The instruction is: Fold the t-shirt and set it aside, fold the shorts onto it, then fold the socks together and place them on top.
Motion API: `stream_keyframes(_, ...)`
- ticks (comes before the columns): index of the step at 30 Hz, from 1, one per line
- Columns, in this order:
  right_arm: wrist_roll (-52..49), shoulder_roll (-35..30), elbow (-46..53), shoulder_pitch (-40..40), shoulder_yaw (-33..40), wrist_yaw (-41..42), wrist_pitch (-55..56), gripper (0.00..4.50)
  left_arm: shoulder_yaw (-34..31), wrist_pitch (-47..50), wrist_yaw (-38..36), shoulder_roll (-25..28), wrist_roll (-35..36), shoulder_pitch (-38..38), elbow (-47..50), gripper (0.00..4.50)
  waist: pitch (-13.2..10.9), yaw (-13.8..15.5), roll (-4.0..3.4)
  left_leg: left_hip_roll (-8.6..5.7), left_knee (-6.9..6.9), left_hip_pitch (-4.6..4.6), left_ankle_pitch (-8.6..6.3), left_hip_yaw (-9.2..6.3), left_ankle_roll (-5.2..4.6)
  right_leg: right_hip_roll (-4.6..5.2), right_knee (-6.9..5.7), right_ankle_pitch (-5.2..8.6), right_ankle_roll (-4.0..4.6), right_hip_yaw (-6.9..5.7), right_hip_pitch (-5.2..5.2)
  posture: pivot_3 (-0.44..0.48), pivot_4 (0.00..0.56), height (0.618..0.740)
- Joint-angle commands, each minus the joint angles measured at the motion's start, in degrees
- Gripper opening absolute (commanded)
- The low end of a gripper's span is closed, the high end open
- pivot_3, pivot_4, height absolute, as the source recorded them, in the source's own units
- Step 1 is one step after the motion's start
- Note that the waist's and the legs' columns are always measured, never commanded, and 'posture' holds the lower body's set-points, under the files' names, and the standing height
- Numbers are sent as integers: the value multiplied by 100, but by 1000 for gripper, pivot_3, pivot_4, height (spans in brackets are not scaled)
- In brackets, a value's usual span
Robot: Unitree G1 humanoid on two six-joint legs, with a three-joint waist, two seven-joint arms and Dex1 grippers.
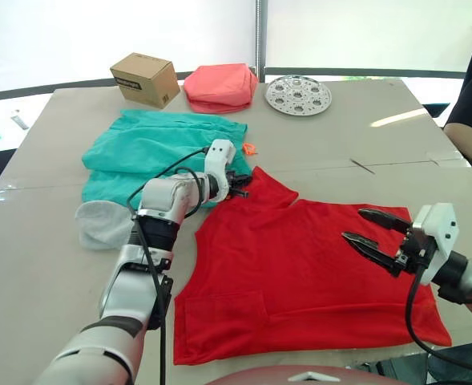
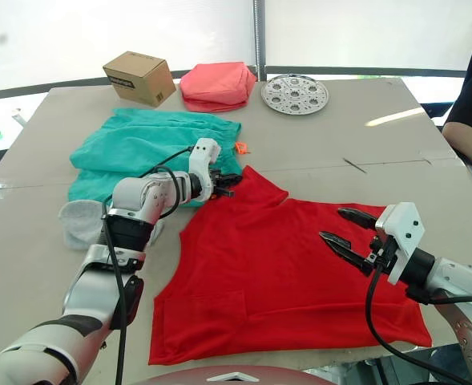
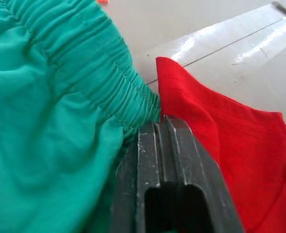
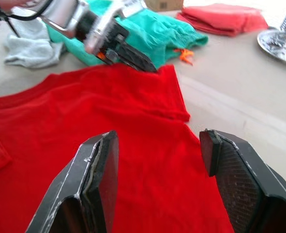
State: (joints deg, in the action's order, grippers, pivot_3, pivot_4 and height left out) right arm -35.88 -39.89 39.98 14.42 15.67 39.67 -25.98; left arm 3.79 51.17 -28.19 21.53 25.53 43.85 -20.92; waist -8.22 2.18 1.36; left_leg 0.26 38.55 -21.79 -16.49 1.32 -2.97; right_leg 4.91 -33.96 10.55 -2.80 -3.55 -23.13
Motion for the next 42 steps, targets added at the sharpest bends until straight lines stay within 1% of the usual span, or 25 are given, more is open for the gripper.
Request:
stream_keyframes(1,44,32,79,103,205,53,197,2846,-264,-439,-260,197,-106,-16,149,56,0,-2,0,0,0,0,0,0,-1,0,0,1,1,0,0,0,150,740)
stream_keyframes(6,290,164,-82,162,-4,87,420,2846,-349,-930,-251,401,-493,-107,-204,56,0,-1,0,0,1,2,-2,2,-5,-1,-2,12,20,0,0,0,150,740)
stream_keyframes(10,466,351,-189,62,-209,2,518,2846,-546,-1248,-320,412,-572,-225,-320,56,0,0,1,0,1,1,-3,1,-5,-2,-2,11,18,-1,0,0,150,740)
stream_keyframes(13,483,406,-160,-97,-364,-54,440,2846,-787,-1396,-61,521,-703,-224,-563,56,0,-3,1,0,1,-1,-2,0,-4,-2,-3,6,10,-2,-1,0,150,740)
stream_keyframes(14,505,408,-145,-157,-426,-73,408,2846,-814,-1481,123,620,-880,-173,-872,663,0,-6,1,1,1,0,-2,-1,-4,-2,-3,6,10,-3,-1,0,150,740)
stream_keyframes(15,523,407,-155,-181,-454,-71,406,2846,-767,-1569,204,712,-1048,-137,-1197,889,0,-11,1,1,1,2,-2,0,-4,-2,-5,1,3,-2,0,0,150,740)
stream_keyframes(17,587,399,-223,-134,-468,-2,483,2846,-620,-2017,419,856,-1426,-83,-1839,1828,5,-13,0,1,2,4,-2,1,-4,-5,-7,-1,-2,-3,0,0,150,740)
stream_keyframes(19,662,401,-228,-78,-520,22,510,2846,-768,-2369,797,945,-1558,70,-2449,2694,9,-29,-3,1,1,11,-2,5,-5,-6,-11,0,-3,0,2,0,150,740)
stream_keyframes(20,675,395,-196,-77,-538,18,487,2846,-880,-2590,1023,999,-1600,158,-2701,2694,11,-42,-5,2,2,13,-2,5,-5,-8,-13,0,-3,0,1,0,150,740)
stream_keyframes(22,567,404,-151,-124,-506,16,421,2846,-1123,-3022,1199,1089,-1576,308,-3015,2694,11,-82,-6,3,2,15,-2,5,-5,-7,-16,0,-4,2,1,0,150,740)
stream_keyframes(23,538,404,-160,-165,-501,13,399,2846,-1231,-3300,1129,1107,-1522,369,-3062,2694,11,-120,-5,4,3,15,-2,5,-5,-7,-16,-1,-5,2,1,0,150,740)
stream_keyframes(24,552,376,-205,-167,-493,57,421,2846,-1419,-3400,769,1065,-1258,416,-2892,2694,10,-138,-4,4,3,15,-2,5,-4,-6,-18,-1,-5,2,1,0,150,740)
stream_keyframes(26,583,336,-277,-139,-488,150,472,2846,-1699,-3059,-26,974,-677,421,-2361,2694,4,-127,8,5,4,6,-1,3,-2,-5,-20,-2,-3,-2,-5,0,150,740)
stream_keyframes(27,591,335,-312,-131,-481,179,494,2846,-1733,-2657,-434,958,-375,337,-1896,2694,4,-116,9,6,8,2,2,0,3,-4,-20,-2,-2,-6,-6,0,150,740)
stream_keyframes(28,591,341,-345,-125,-462,205,519,2846,-1730,-2040,-780,994,-41,253,-1430,2979,3,-105,11,6,11,-2,12,-3,20,-2,-20,-3,-1,-10,-6,0,150,740)
stream_keyframes(30,579,378,-410,-155,-435,227,559,2846,-1604,-1006,-1364,1125,483,84,-542,3517,2,-99,12,4,14,-13,13,-5,23,2,-14,-3,0,-13,-6,0,150,740)
stream_keyframes(32,598,402,-498,-189,-436,261,621,2846,-1453,-170,-1666,1223,838,35,91,4308,2,-121,12,1,21,-14,12,-4,21,2,-10,-3,-1,-9,-5,0,150,740)
stream_keyframes(33,645,418,-553,-196,-464,280,681,2846,-1244,134,-1780,1265,894,33,418,4414,2,-129,11,1,21,-14,12,-4,21,0,-12,-3,-1,-7,-4,0,150,740)
stream_keyframes(34,684,429,-607,-203,-489,299,733,2846,-1110,319,-1826,1282,911,33,615,4414,2,-131,11,1,21,-10,12,-3,21,0,-13,-2,-2,-4,-3,0,150,740)
stream_keyframes(35,716,489,-613,-276,-546,226,747,2846,-917,627,-1613,1151,802,217,580,4414,2,-132,9,0,21,-8,12,-2,21,-1,-13,-2,-3,-3,-3,0,150,740)
stream_keyframes(37,709,602,-595,-414,-639,88,727,2846,-574,771,-1336,858,531,535,401,4414,-1,-111,5,0,21,1,11,-3,18,-3,-18,1,-6,-3,3,0,150,740)
stream_keyframes(38,789,623,-587,-423,-707,66,754,2846,-414,760,-1170,702,340,696,187,4414,-1,-92,5,0,21,1,1,-5,1,-5,-19,11,-23,-3,3,0,150,740)
stream_keyframes(40,921,630,-561,-379,-786,64,795,2846,-275,646,-929,470,45,937,-304,4414,-1,-89,6,-2,33,2,2,-6,-1,-5,-33,13,-27,-2,3,0,150,740)
stream_keyframes(42,923,677,-437,-297,-802,-5,769,2846,-81,299,-816,380,-321,1104,-828,4414,-1,-113,7,-3,41,3,0,-4,-3,-6,-47,14,-27,3,1,0,150,740)
